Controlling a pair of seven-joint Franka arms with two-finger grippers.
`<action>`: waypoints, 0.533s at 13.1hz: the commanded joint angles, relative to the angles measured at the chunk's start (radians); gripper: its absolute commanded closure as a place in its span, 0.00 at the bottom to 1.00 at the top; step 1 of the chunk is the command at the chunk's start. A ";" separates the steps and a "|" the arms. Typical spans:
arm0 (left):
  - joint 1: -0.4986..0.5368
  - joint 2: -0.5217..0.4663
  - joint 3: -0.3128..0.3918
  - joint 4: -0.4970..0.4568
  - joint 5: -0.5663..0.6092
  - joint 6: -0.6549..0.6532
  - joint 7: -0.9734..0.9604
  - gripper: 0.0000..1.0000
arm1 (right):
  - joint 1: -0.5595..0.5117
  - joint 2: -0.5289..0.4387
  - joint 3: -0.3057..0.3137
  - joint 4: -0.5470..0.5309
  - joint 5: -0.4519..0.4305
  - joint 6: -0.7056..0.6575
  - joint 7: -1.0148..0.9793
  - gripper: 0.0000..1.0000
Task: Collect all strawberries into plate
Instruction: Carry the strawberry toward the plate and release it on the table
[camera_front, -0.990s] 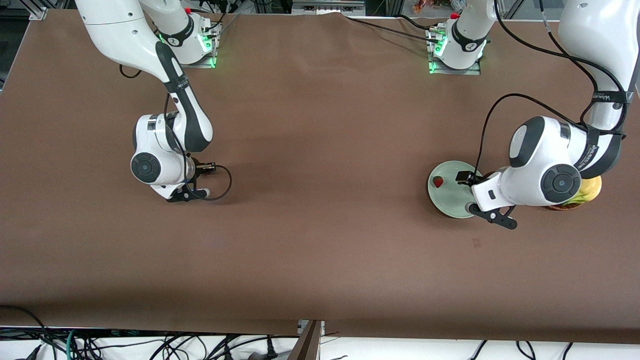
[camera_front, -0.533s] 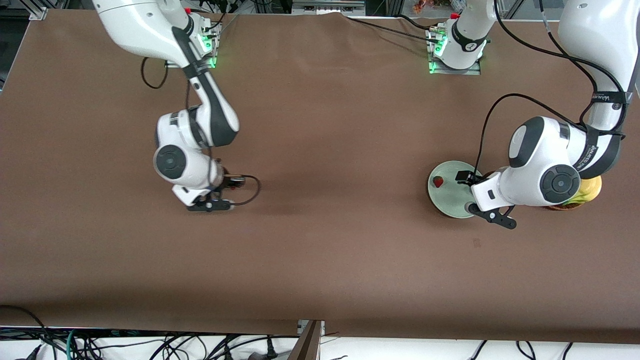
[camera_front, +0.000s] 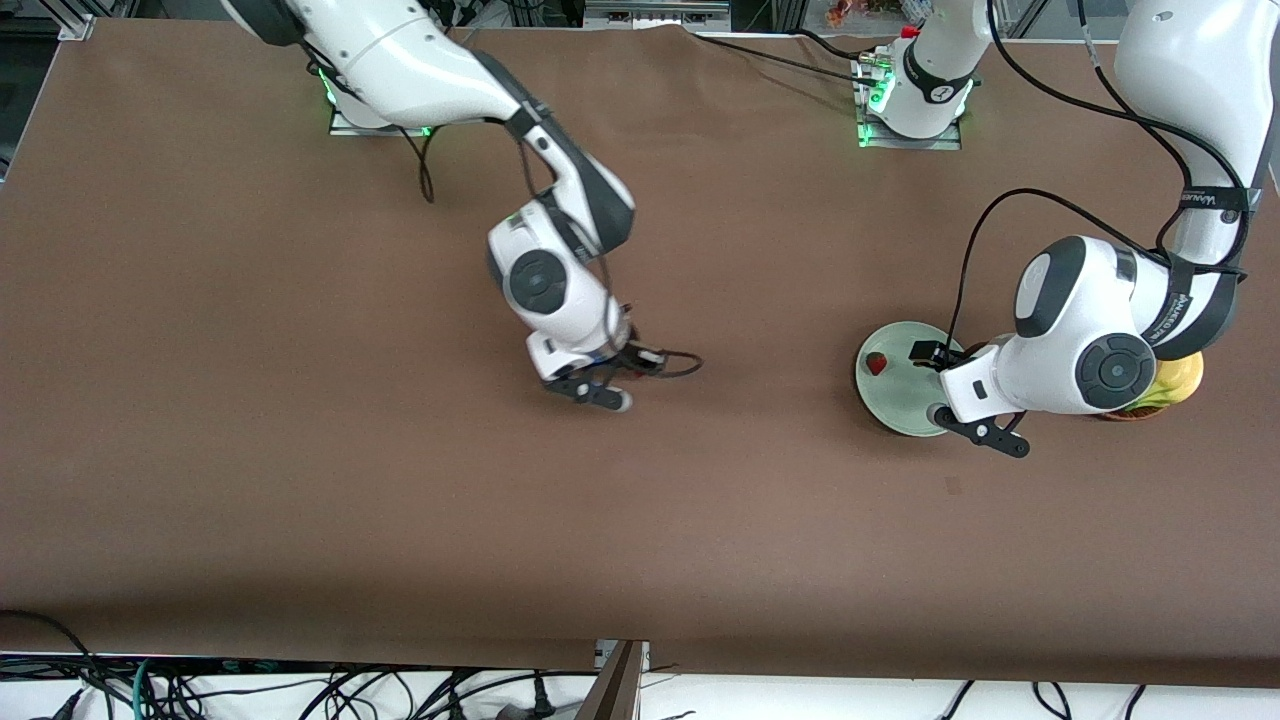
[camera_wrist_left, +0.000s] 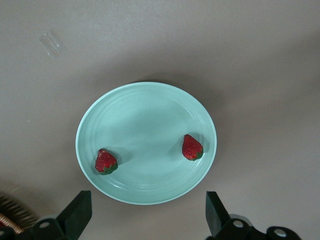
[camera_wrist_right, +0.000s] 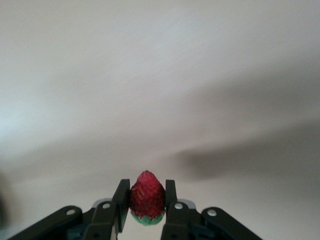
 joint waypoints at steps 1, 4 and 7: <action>-0.007 0.004 0.002 0.014 0.006 -0.021 -0.004 0.00 | 0.089 0.089 -0.006 0.091 0.001 0.137 0.115 0.90; -0.007 0.009 0.002 0.014 0.005 -0.021 -0.004 0.00 | 0.157 0.164 -0.007 0.129 -0.001 0.265 0.166 0.86; -0.007 0.009 0.002 0.014 0.005 -0.021 -0.003 0.00 | 0.186 0.202 -0.007 0.149 -0.001 0.329 0.168 0.86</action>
